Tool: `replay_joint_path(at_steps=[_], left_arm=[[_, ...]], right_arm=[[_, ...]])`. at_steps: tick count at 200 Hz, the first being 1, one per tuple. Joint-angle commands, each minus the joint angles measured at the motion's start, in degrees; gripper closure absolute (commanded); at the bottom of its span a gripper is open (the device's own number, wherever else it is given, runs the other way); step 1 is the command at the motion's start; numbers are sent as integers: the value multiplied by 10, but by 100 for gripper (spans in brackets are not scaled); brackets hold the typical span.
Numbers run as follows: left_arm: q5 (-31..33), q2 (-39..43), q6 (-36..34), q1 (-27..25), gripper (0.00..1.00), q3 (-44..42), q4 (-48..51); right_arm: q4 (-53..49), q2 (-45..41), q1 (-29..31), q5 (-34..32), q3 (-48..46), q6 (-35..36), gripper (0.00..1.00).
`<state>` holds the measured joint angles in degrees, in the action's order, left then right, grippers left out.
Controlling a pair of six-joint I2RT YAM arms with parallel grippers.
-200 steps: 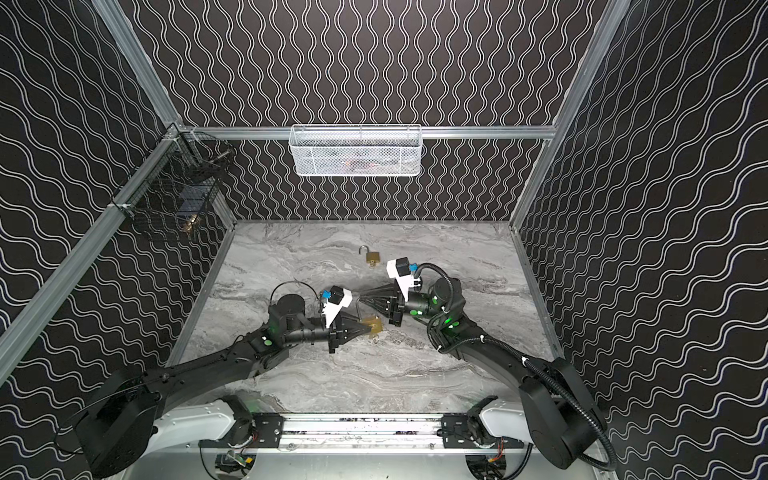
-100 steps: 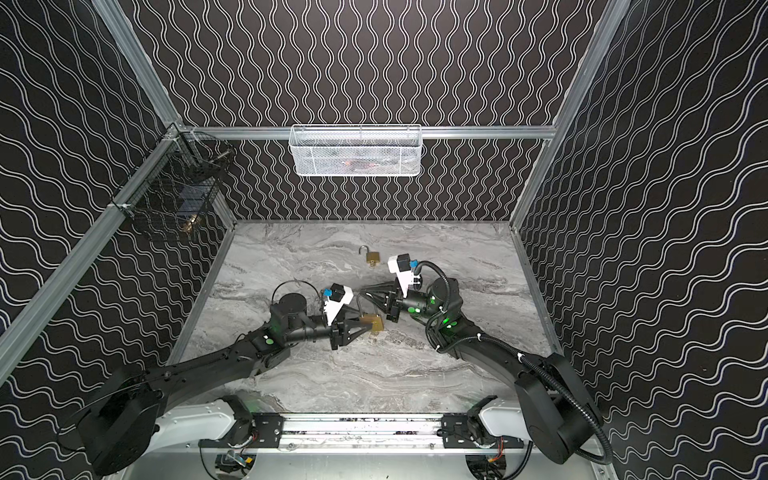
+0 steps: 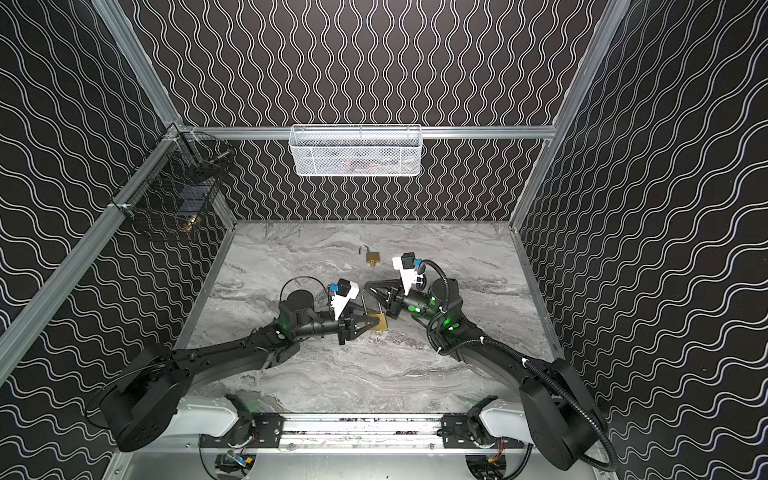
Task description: Unlock with the key
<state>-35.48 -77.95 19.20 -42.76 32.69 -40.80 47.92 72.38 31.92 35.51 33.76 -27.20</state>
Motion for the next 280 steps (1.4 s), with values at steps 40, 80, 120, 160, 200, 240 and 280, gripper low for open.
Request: replay_joint_path(at_steps=[40, 80, 120, 160, 200, 240, 280], left_arm=[[-62, -40, 40, 0, 100, 10, -96], [-5, -10, 38, 7, 100, 5, -59], [124, 41, 15, 10, 100, 30, 90], [207, 34, 8, 18, 100, 85, 224], [178, 20, 93, 48, 100, 150, 324], [152, 3, 195, 54, 100, 233, 439], [139, 20, 240, 54, 100, 228, 433]], right_arm=[[91, 14, -1, -76, -29, -39, 100], [92, 5, -2, -103, -46, -36, 100], [7, -40, -4, -170, -72, -11, 58], [-110, -116, -3, -241, -96, 35, 21], [-244, -166, 42, -331, -108, 129, 38], [-273, -146, 160, -455, -83, 192, 46], [-306, -58, 226, -559, -16, 222, 40]])
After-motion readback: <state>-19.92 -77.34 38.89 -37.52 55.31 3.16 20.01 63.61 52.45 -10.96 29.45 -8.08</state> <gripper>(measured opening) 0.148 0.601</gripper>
